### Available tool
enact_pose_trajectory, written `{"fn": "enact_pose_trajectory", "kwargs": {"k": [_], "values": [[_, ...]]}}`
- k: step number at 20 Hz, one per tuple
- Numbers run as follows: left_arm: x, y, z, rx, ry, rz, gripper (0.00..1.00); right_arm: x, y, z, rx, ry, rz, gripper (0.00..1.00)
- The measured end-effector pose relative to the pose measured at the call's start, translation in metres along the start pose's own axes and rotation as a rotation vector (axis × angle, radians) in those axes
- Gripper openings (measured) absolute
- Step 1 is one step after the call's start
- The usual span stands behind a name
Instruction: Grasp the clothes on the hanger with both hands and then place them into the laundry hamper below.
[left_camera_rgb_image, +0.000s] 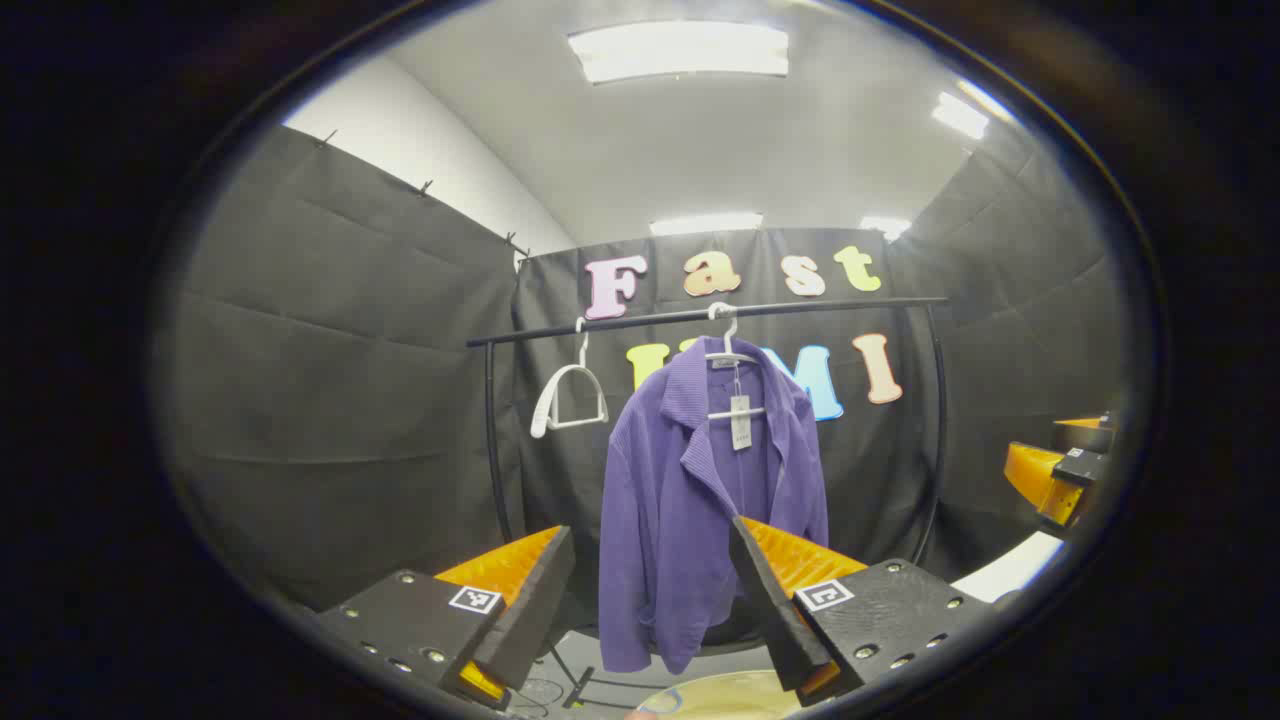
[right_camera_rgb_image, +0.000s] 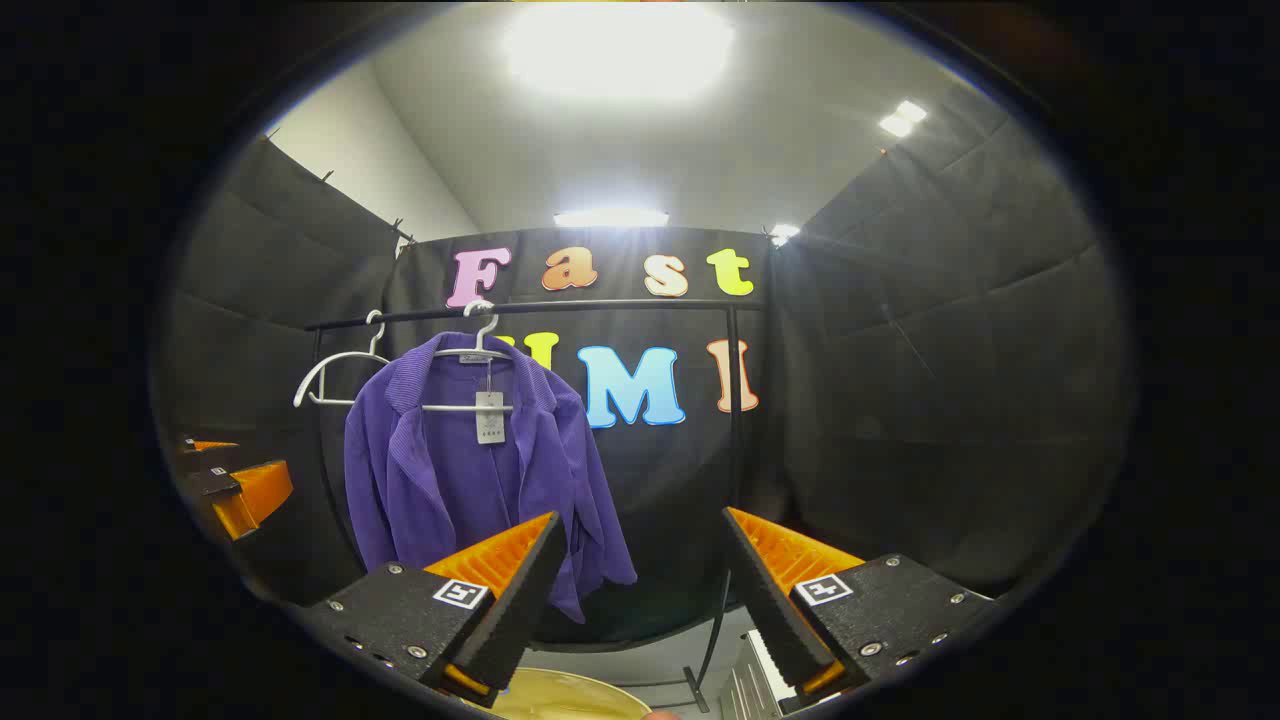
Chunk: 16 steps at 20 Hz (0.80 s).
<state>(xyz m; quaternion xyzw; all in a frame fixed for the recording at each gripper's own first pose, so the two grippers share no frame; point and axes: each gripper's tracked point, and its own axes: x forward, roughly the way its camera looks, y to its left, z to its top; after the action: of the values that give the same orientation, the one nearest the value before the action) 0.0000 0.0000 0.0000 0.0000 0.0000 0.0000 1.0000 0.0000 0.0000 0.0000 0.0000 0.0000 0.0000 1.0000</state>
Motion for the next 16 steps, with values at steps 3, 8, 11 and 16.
{"fn": "enact_pose_trajectory", "kwargs": {"k": [3,8,11,16], "values": [[0.0,-0.001,0.002,0.007,-0.008,-0.004,0.84,0.0,0.003,0.001,-0.003,-0.001,0.012,0.95],[0.004,-0.005,0.008,0.014,-0.023,-0.008,0.84,0.01,0.003,0.002,-0.008,-0.004,0.02,0.95],[0.006,-0.007,0.006,0.018,-0.018,-0.007,0.9,0.015,0.003,0.001,-0.004,-0.002,0.025,0.95],[0.011,-0.008,0.006,0.013,-0.013,0.004,0.9,0.021,0.003,0.002,0.0,-0.004,0.033,0.95]]}}
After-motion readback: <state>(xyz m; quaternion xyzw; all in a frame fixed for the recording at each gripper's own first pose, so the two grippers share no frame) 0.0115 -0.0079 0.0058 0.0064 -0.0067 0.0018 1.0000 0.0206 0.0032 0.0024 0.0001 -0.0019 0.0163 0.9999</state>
